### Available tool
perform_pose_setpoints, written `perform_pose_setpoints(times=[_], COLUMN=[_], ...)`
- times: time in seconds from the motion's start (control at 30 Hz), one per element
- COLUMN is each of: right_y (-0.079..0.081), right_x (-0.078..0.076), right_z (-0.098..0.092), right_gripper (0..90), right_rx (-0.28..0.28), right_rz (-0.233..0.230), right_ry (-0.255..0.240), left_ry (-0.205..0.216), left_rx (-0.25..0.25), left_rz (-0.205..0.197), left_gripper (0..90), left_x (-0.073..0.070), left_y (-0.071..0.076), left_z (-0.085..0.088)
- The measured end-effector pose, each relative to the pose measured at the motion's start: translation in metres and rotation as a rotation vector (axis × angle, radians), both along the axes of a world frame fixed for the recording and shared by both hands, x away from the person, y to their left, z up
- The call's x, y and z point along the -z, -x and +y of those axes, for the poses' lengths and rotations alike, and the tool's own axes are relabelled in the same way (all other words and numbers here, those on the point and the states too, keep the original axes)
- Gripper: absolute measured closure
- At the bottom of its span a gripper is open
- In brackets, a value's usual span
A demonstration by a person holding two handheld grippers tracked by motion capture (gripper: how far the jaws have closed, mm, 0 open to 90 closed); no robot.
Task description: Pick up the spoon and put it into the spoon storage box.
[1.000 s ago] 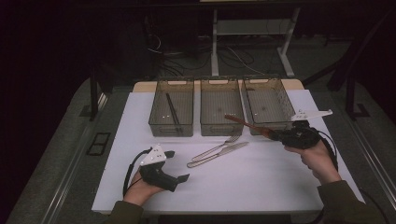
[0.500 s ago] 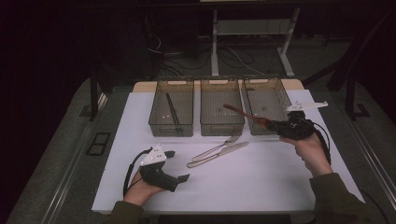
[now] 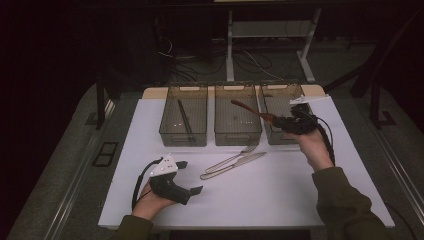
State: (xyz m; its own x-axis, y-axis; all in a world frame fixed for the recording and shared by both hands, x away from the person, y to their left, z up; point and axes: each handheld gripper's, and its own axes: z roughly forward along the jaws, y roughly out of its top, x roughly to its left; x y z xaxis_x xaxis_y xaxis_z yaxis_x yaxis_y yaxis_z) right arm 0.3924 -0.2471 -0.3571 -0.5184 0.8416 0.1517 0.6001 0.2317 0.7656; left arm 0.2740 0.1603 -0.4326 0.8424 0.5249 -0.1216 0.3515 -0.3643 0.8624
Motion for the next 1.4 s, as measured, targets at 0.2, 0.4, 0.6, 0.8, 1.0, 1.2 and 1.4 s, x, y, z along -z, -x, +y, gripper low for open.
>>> perform_pose_setpoints(times=[0.2,0.4,0.6,0.8,1.0,1.2,1.4], right_y=[-0.018,-0.034,-0.046,-0.051,-0.051,-0.050,-0.049], right_x=[0.000,0.002,0.008,0.013,0.018,0.019,0.017], right_z=[0.020,0.035,0.050,0.065,0.070,0.073,0.073], right_gripper=[79.7,79.7,79.7,79.7,79.7,74.4,69.0], right_rx=[0.012,0.026,0.038,0.026,0.025,0.001,-0.005], right_rz=[0.011,0.030,0.052,0.059,0.069,0.070,0.065], right_ry=[0.044,0.077,0.094,0.128,0.137,0.131,0.114], left_ry=[0.003,0.001,0.009,0.010,0.013,0.011,0.011], left_rx=[0.002,0.009,0.007,0.007,0.005,0.006,0.007], left_rz=[0.001,0.003,0.002,0.002,0.004,0.006,0.003], left_gripper=[0.0,0.0,0.0,0.0,0.0,0.0,0.0], left_x=[0.000,0.000,0.000,0.000,0.000,0.000,-0.001], left_y=[0.000,0.000,0.000,0.001,0.001,0.001,0.001], left_z=[0.000,-0.001,-0.001,-0.001,-0.001,-0.001,-0.001])
